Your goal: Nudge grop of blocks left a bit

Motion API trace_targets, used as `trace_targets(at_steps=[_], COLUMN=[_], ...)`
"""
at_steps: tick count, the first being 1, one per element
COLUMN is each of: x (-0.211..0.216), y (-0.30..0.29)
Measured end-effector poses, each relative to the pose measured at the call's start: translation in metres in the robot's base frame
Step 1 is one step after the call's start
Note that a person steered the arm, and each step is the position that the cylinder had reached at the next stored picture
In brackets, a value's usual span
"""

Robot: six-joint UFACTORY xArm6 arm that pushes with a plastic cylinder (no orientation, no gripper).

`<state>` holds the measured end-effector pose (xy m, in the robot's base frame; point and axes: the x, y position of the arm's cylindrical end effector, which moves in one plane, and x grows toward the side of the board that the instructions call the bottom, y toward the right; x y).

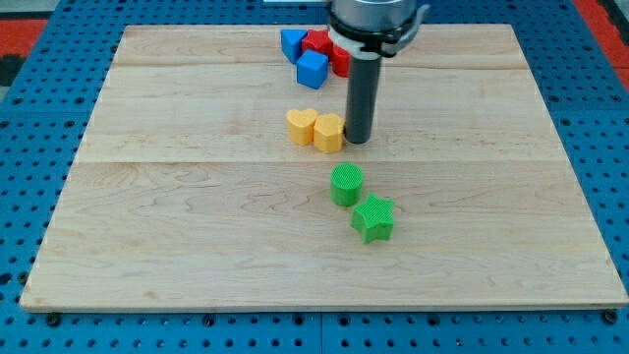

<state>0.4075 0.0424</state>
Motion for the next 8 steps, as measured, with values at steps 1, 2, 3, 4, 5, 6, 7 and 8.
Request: trace_targets(at_steps=[1, 2, 3, 4, 5, 6, 7, 8], x=[0.022, 0.1, 0.146, 0.139, 0.113, 0.07, 0.047, 0.03], y=[0.076, 0.129, 0.074, 0.02, -0.011, -0.011, -0.01, -0.017])
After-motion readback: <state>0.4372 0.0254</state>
